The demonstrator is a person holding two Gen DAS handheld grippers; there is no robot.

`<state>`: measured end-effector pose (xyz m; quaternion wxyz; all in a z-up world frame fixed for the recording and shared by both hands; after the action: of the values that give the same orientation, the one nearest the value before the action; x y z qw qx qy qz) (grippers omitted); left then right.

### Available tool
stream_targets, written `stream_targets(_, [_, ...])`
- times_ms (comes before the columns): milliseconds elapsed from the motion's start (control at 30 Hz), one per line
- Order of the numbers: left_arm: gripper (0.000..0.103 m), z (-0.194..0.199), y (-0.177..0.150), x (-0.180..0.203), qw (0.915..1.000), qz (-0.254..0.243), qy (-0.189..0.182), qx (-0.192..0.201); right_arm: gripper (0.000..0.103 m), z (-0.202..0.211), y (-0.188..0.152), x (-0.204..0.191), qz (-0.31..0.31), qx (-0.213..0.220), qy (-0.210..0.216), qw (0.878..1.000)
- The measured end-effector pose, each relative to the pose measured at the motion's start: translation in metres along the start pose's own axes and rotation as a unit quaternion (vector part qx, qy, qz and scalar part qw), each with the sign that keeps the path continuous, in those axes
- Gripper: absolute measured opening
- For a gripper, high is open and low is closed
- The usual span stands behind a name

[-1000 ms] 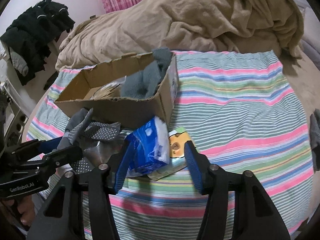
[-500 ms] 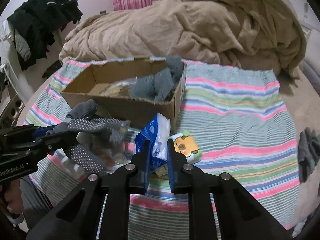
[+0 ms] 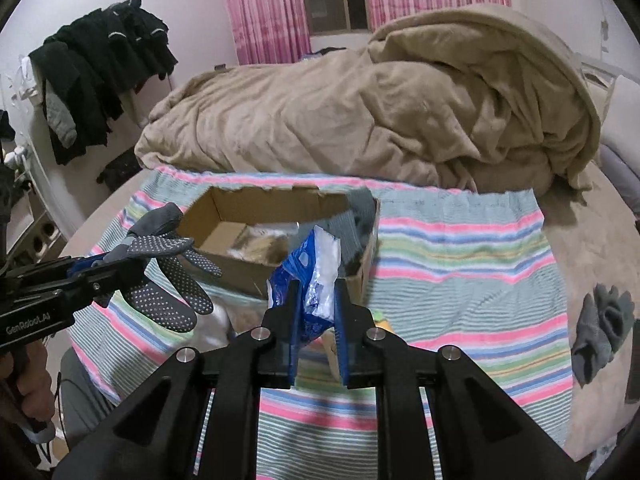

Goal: Organize objects
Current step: 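Place the socks into the box with the left gripper while the right places the blue tissue pack in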

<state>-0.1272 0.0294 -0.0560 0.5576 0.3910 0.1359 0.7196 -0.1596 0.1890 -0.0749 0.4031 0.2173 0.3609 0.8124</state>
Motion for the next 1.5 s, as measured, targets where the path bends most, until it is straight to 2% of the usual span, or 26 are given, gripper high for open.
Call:
stream_targets(367, [0.027,0.003,0.042,-0.022,0.9997,0.001,-0.003,0.025,0.016,-0.009,0.032,-0.008,-0.001,0.016,-0.004,1.0])
stream_targets(733, [0.027,-0.037,0.071,-0.049,0.9998,-0.002,0.009,0.018,0.016,-0.038,0.054,-0.018,-0.009,0.015,0.004,1.0])
stream_targets(967, [0.027,-0.079,0.07,-0.069,0.9998,0.0,0.019,-0.01,0.016,-0.07,0.054,-0.01,-0.025,-0.003,-0.005,1.0])
stream_targets(1233, [0.027,-0.123,0.061,-0.08,0.9985,0.004,0.038,-0.04,0.016,-0.1,0.038,0.001,-0.045,-0.032,-0.015,0.998])
stream_targets(1367, [0.028,-0.139,0.053,-0.089,0.9966,-0.004,0.057,-0.06,0.016,-0.108,0.03,0.001,-0.046,-0.043,-0.018,0.998])
stream_targets(1500, [0.03,-0.143,0.05,-0.091,0.9956,-0.015,0.067,-0.064,0.016,-0.119,0.02,-0.003,-0.052,-0.058,-0.014,0.997])
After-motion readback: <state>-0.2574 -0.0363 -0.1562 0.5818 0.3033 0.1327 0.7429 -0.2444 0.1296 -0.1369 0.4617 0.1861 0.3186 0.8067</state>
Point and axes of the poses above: each gripper's, at about its wrist camera, not at the fingertips, and z roughly against the way its jaws point, x to its right, y to its top, the point moved 9 cm from there along -z, roughly the way its jaws point, and after that the axes turned 14 degrees about z, right-handed, at the moved point
